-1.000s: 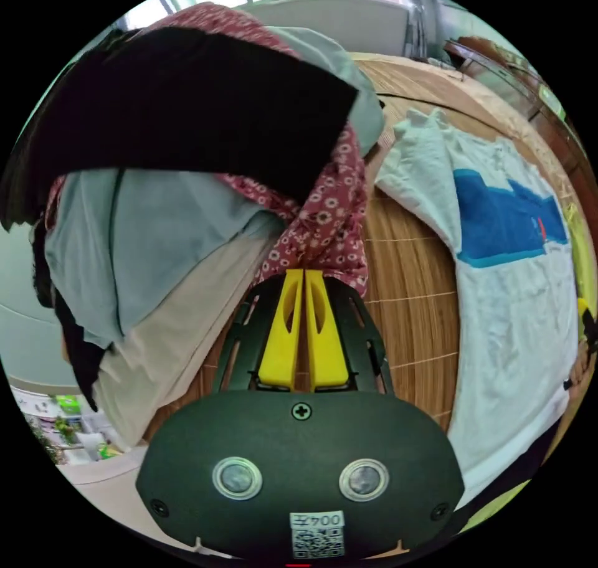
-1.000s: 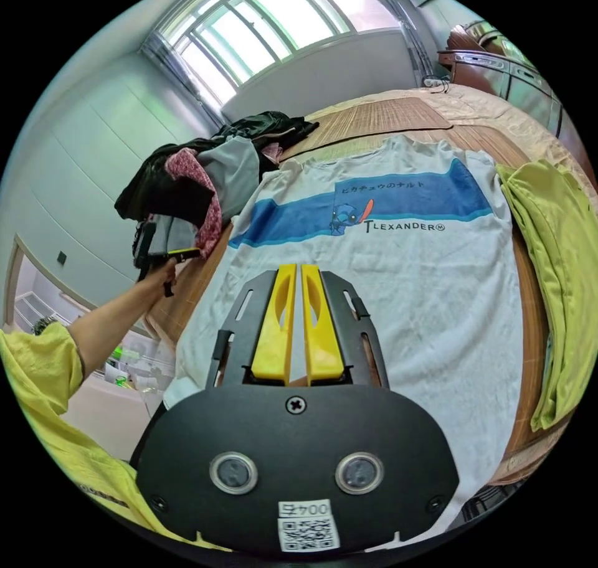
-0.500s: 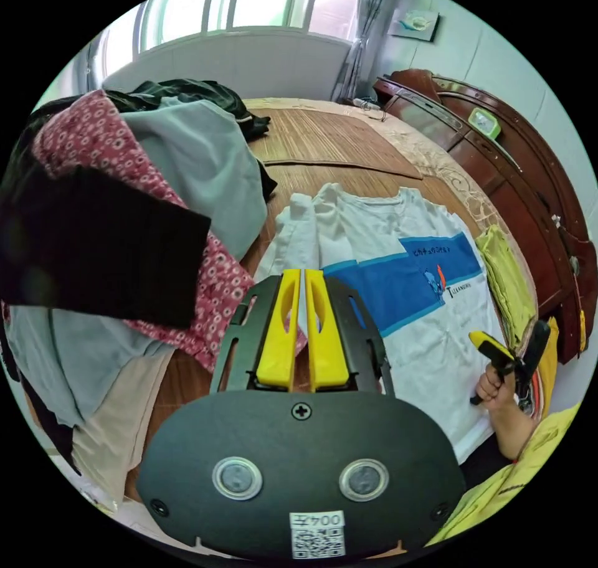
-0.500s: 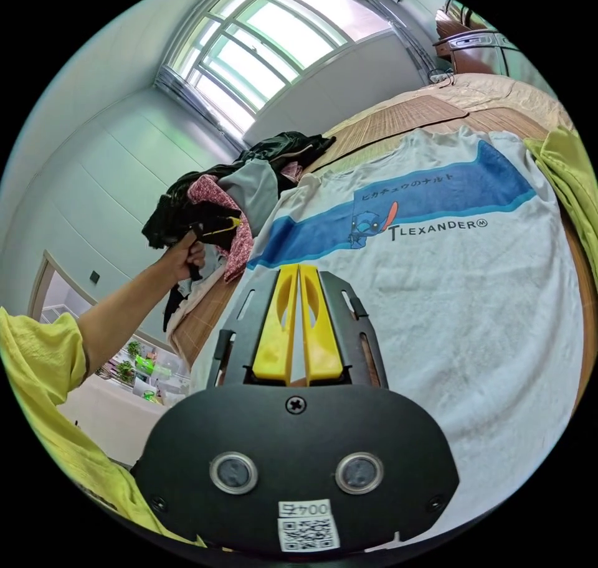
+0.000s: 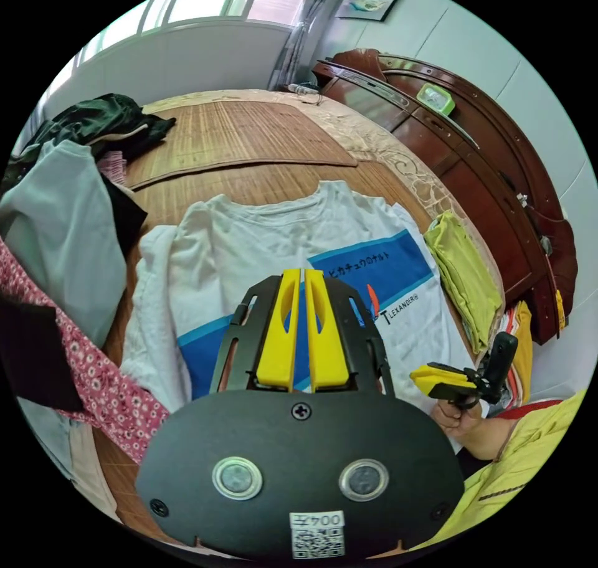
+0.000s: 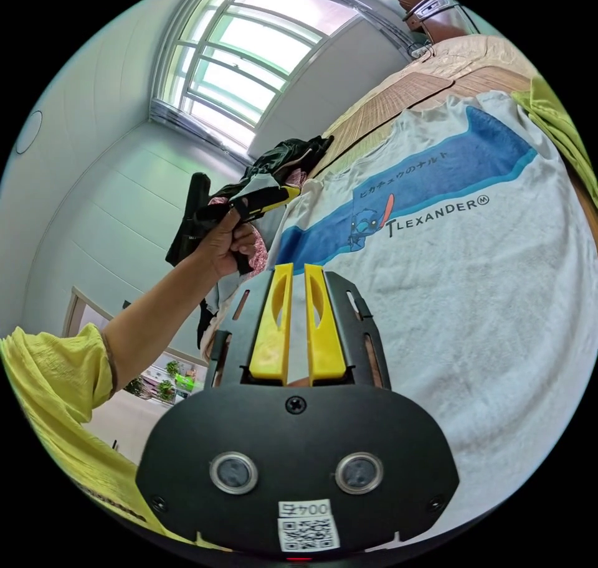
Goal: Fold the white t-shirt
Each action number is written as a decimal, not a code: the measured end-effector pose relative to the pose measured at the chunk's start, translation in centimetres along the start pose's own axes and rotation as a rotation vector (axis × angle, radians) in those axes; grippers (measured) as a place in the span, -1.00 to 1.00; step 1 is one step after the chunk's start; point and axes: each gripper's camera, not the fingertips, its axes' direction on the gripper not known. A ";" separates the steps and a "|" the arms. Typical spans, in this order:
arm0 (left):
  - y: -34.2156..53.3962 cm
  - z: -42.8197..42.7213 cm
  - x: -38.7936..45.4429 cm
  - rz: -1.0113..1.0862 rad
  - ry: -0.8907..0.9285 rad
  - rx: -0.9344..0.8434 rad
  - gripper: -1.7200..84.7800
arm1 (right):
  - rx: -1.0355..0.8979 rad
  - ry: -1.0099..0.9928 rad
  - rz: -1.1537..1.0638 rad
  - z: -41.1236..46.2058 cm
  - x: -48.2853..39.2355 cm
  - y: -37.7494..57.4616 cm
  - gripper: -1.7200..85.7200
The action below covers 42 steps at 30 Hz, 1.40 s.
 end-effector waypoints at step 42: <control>4.0 -0.4 -10.6 -0.151 -0.324 -0.163 -0.86 | -0.077 -0.008 0.009 1.8 5.8 -2.9 -0.97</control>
